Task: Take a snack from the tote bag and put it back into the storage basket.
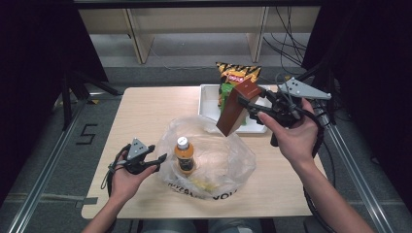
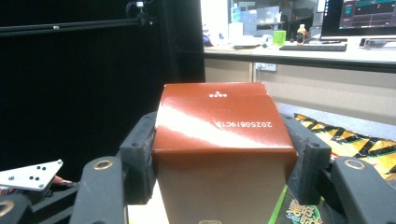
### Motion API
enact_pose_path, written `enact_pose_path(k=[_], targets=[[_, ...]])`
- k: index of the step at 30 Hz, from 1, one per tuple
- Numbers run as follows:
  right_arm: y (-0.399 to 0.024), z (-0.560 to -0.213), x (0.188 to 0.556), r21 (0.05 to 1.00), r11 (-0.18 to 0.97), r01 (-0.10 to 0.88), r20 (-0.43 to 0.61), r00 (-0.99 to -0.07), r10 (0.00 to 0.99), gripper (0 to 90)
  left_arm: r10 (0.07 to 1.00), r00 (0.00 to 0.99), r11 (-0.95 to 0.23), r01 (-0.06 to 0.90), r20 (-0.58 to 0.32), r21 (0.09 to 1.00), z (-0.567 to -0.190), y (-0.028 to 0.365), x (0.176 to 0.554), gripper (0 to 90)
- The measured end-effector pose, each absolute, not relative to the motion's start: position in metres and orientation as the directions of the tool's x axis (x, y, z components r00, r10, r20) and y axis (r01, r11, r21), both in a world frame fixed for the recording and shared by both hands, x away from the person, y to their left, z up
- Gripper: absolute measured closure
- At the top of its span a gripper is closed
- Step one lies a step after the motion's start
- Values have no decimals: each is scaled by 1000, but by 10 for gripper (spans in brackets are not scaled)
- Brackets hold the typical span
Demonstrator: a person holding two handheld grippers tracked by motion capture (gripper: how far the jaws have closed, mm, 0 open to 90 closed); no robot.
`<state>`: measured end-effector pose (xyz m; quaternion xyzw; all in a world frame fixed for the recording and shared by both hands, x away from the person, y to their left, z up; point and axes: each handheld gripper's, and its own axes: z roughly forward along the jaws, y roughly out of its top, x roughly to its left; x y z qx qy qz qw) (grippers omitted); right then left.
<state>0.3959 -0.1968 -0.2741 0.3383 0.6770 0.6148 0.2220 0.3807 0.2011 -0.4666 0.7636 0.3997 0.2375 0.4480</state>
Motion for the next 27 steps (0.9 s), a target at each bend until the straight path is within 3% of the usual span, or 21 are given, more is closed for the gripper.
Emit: enact_pose_path(k=[27], targets=[[-206, -273, 406, 984, 25, 176, 96, -641, 762, 393, 822, 569, -283, 399, 7, 872, -466, 201, 381, 407]])
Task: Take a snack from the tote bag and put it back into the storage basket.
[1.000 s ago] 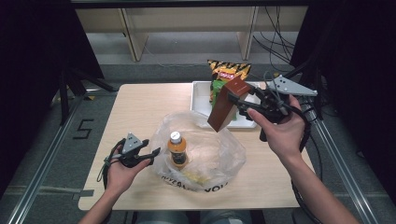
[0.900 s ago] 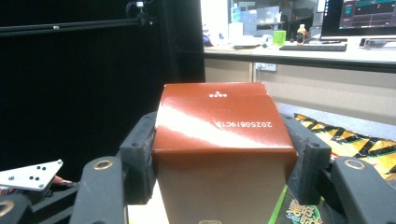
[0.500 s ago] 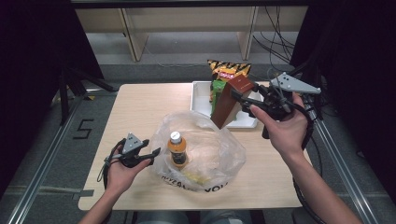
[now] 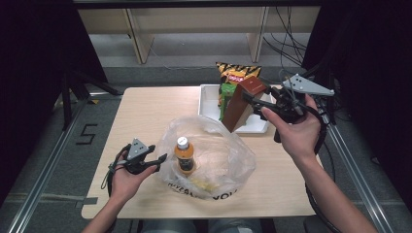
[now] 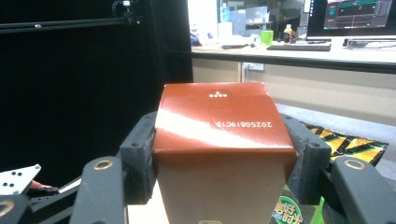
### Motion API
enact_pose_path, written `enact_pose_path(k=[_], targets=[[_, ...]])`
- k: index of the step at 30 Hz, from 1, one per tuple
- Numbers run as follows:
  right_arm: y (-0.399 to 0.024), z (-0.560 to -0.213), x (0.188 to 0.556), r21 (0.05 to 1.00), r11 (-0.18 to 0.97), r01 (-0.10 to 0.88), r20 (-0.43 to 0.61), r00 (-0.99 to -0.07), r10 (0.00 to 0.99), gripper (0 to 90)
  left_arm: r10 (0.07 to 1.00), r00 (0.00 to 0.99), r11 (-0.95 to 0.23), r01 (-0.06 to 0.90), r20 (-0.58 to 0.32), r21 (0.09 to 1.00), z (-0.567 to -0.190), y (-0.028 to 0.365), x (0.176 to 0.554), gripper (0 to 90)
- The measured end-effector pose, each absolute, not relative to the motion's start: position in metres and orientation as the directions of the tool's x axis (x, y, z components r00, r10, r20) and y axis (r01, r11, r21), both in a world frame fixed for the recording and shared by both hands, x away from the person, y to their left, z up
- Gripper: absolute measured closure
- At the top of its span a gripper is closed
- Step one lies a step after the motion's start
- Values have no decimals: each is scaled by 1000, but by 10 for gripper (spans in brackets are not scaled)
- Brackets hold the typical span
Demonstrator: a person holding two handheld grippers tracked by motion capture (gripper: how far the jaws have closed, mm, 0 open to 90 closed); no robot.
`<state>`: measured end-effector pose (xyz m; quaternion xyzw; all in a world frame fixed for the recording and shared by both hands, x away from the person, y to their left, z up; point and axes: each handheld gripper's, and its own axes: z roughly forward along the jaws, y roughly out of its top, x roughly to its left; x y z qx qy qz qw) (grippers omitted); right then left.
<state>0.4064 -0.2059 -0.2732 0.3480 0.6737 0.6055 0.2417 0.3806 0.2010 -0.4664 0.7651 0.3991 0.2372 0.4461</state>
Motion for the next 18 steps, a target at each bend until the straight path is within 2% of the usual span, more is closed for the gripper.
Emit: enact_pose_path(k=[18], targets=[[-210, -271, 410, 983, 13, 185, 107, -619, 778, 393, 820, 572, -281, 403, 0, 871, -467, 200, 381, 407]])
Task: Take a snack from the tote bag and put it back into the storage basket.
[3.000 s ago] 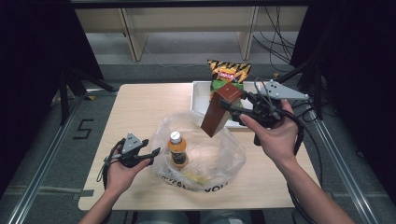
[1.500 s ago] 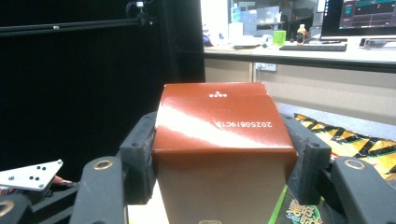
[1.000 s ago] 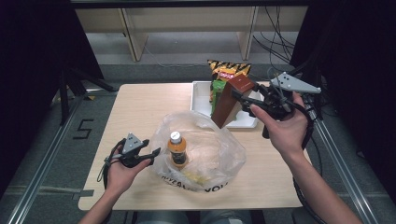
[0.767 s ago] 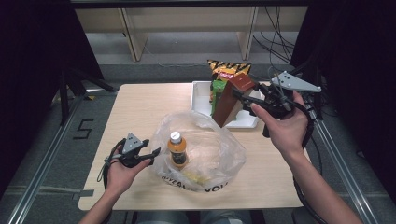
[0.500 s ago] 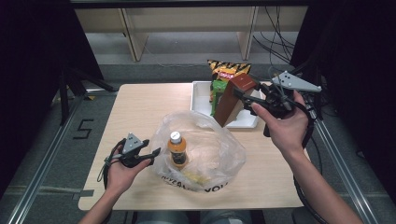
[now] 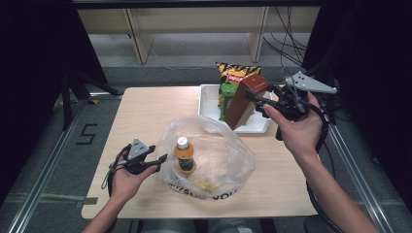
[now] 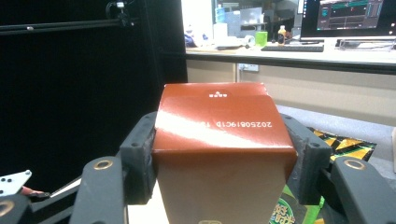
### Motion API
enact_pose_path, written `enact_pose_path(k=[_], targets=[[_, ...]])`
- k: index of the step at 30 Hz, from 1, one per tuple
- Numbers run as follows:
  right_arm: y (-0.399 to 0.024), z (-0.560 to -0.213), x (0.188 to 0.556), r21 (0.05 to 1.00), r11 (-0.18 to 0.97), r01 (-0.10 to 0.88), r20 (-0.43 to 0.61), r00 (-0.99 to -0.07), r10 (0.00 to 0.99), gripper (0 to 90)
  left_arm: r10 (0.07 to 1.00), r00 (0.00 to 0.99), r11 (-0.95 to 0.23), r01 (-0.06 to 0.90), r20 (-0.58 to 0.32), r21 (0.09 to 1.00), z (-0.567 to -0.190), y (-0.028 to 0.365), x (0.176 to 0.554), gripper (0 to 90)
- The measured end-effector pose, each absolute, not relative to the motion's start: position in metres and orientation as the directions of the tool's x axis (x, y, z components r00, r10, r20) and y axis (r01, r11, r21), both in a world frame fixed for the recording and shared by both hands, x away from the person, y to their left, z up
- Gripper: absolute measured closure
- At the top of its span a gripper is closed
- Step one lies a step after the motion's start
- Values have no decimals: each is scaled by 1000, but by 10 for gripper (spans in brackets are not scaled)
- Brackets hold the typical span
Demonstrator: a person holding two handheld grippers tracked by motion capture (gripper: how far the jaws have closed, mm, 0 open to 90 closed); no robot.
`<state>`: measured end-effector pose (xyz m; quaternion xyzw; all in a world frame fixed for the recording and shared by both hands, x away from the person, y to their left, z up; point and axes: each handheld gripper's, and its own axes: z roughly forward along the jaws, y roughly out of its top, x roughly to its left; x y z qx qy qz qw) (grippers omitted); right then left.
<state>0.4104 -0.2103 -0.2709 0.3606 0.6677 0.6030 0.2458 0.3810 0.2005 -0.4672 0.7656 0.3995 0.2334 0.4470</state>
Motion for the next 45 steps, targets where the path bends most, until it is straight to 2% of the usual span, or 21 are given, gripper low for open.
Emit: enact_pose_path(k=[45], targets=[[-220, -274, 428, 983, 31, 183, 81, -572, 816, 393, 822, 570, -283, 405, 2, 869, -468, 200, 381, 407]])
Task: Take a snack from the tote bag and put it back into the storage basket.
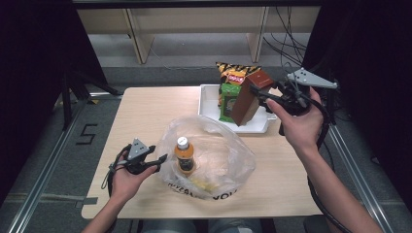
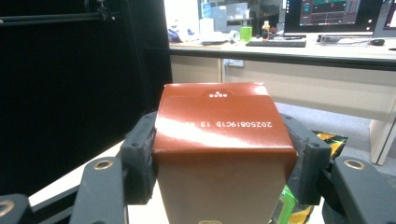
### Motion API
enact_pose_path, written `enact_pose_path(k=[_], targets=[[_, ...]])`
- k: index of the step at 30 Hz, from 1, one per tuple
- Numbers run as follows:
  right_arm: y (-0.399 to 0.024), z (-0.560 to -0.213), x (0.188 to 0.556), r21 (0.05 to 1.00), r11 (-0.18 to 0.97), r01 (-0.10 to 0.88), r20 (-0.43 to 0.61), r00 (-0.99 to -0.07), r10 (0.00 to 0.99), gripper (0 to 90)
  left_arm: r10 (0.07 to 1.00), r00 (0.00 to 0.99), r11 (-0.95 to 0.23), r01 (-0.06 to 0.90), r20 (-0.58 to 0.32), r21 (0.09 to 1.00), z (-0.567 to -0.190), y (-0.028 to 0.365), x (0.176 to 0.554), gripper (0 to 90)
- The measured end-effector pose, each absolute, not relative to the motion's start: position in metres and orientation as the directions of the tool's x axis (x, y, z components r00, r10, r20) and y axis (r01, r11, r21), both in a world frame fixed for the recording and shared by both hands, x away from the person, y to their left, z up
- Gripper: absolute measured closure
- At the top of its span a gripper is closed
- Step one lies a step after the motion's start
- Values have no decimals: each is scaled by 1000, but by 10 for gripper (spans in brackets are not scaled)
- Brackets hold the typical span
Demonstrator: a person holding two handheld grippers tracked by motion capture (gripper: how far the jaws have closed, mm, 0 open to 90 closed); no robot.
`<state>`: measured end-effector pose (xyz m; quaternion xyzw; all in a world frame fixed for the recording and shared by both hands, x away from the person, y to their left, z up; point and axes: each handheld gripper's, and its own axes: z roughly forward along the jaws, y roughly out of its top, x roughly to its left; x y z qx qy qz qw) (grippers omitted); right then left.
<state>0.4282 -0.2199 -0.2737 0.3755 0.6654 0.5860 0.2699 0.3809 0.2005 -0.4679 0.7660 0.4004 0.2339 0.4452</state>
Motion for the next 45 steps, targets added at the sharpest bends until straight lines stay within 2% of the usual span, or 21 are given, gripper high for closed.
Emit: enact_pose_path(k=[19, 45], targets=[[-226, -279, 440, 979, 57, 195, 63, -558, 828, 393, 823, 568, -285, 406, 5, 868, -467, 201, 381, 407], [-238, -294, 475, 966, 52, 254, 78, -473, 877, 393, 822, 569, -283, 405, 3, 869, -467, 201, 381, 407]])
